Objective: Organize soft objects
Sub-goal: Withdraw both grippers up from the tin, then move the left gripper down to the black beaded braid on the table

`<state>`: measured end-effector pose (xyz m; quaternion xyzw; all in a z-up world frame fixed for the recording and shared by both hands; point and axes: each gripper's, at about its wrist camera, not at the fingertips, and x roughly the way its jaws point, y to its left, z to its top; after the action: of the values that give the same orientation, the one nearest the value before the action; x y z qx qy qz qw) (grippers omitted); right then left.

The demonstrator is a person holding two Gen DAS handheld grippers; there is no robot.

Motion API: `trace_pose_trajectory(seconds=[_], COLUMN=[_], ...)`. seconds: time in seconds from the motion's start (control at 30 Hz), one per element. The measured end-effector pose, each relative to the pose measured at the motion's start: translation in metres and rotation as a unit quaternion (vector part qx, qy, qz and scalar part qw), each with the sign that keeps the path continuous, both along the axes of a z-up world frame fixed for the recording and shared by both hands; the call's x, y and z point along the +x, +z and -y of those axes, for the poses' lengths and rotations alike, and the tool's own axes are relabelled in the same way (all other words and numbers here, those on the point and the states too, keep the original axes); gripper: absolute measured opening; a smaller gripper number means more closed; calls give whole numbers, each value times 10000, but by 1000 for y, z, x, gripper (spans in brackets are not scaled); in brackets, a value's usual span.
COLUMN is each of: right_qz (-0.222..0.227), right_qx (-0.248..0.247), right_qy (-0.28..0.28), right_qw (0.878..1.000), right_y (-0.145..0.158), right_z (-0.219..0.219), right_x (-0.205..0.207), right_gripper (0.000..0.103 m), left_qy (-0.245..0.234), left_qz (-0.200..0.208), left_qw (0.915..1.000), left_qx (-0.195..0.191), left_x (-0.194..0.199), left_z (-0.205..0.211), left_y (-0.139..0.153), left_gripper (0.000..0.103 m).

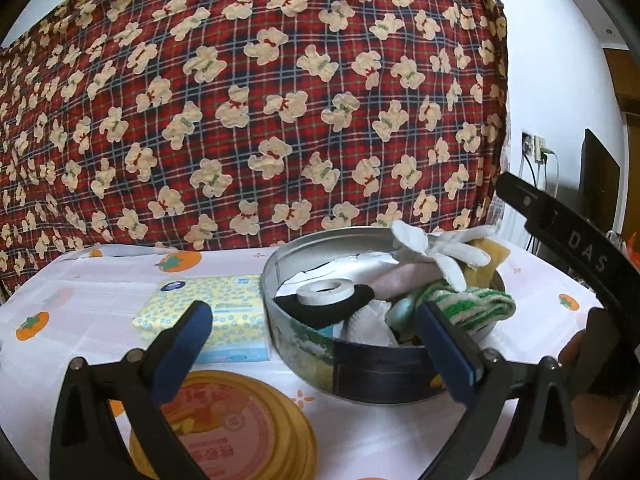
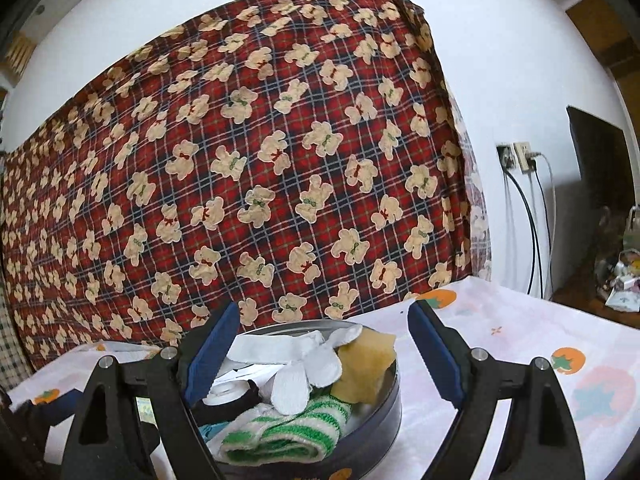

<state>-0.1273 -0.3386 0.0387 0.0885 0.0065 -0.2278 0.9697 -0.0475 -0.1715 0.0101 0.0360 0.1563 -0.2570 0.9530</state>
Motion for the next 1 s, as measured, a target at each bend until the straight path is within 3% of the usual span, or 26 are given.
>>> trace_pose_trajectory(seconds=[0.5, 0.8, 1.0], right_qz=[-198, -69, -112], right_qx=[-405, 127, -4], right_qy=[374, 495, 759], right_qw=[9983, 9987, 9971], right_y=[-6, -10, -10], right_z=[-40, -51, -86], right_x=[-5, -12, -5], right_gripper=[88, 88, 88], left_qy=[158, 398, 742], left_qz=[-62, -46, -91], left_qw=[9997, 9990, 9970], left_qx=[-154, -190, -184], left_x=[-6, -5, 1], left_z=[-37, -72, -111], left_y=[-1, -2, -5], left_gripper=[103, 103, 103])
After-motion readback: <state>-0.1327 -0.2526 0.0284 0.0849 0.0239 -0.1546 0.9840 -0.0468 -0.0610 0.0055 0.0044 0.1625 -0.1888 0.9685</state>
